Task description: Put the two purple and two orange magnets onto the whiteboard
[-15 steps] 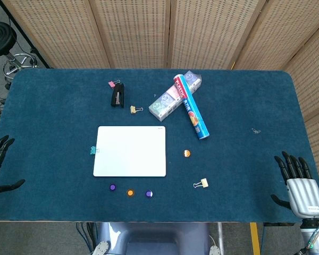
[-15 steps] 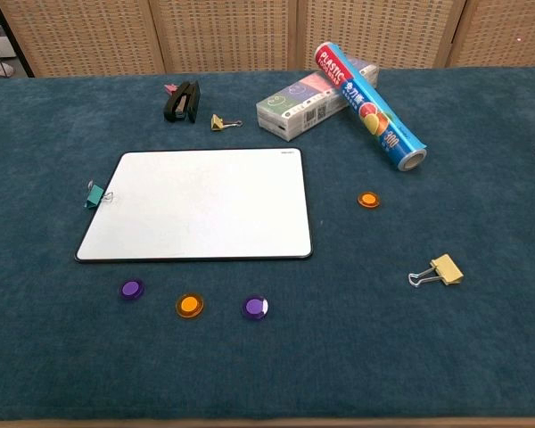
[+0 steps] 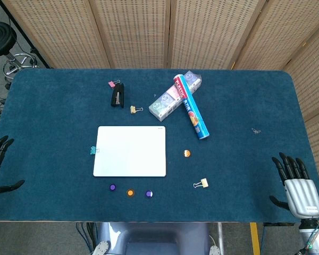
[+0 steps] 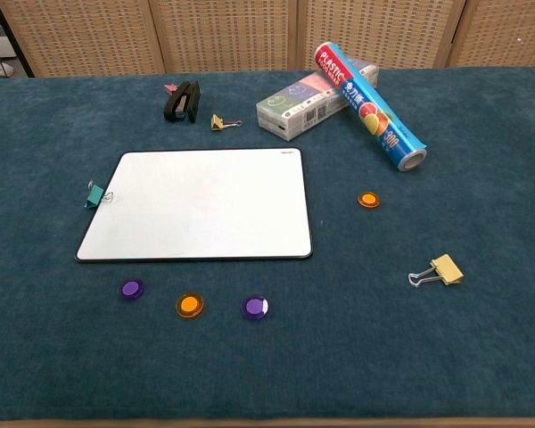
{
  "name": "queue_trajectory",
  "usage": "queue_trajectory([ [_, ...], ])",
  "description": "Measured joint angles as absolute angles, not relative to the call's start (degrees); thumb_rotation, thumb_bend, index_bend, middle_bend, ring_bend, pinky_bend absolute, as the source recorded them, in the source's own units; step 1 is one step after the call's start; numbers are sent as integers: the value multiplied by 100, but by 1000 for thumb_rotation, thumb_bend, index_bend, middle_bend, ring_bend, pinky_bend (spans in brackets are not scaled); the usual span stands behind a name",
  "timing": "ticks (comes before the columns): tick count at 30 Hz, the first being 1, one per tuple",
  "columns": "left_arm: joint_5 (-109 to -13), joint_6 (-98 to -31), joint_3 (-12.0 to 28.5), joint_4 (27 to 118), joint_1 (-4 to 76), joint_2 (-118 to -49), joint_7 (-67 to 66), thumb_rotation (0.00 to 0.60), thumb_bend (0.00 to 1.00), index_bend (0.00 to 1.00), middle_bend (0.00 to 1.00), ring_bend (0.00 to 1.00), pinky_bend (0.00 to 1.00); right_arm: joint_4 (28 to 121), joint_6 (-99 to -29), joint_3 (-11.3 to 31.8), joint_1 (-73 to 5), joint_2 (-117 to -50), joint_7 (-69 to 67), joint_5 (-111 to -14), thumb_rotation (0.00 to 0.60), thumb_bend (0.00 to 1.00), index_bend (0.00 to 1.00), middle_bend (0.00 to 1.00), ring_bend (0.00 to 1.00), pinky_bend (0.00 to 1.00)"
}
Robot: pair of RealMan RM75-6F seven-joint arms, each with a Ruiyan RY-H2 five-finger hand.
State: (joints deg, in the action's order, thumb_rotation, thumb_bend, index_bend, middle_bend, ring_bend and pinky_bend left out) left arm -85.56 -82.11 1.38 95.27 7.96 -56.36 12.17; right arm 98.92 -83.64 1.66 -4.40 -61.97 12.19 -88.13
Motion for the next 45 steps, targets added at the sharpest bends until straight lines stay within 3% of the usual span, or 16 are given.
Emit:
queue_trajectory([
  [13,-8543,-8164,139,9584,771,-5561,1338,600,0,0,0,0,0,9895,-7743,82,-877,-6421,869,-9166,600,0,116,0,0,0],
  [25,-8430,-8081,179,9631,776,-5573,1259,600,0,0,0,0,0,10516,-6204,-57,-1929,-6490,326,-9651,600,108,234,0,0,0],
  [31,-8391,-8034,192,9642,778,-5551,1290,600,0,0,0,0,0,10773,-5530,126,-2447,-7043,787,-9327,600,214,292,0,0,0],
  [45,-8367,-7980,207,9649,767,-5471,1465,600,0,0,0,0,0,10604,-4721,636,-3311,-8972,2728,-7519,600,265,302,0,0,0],
])
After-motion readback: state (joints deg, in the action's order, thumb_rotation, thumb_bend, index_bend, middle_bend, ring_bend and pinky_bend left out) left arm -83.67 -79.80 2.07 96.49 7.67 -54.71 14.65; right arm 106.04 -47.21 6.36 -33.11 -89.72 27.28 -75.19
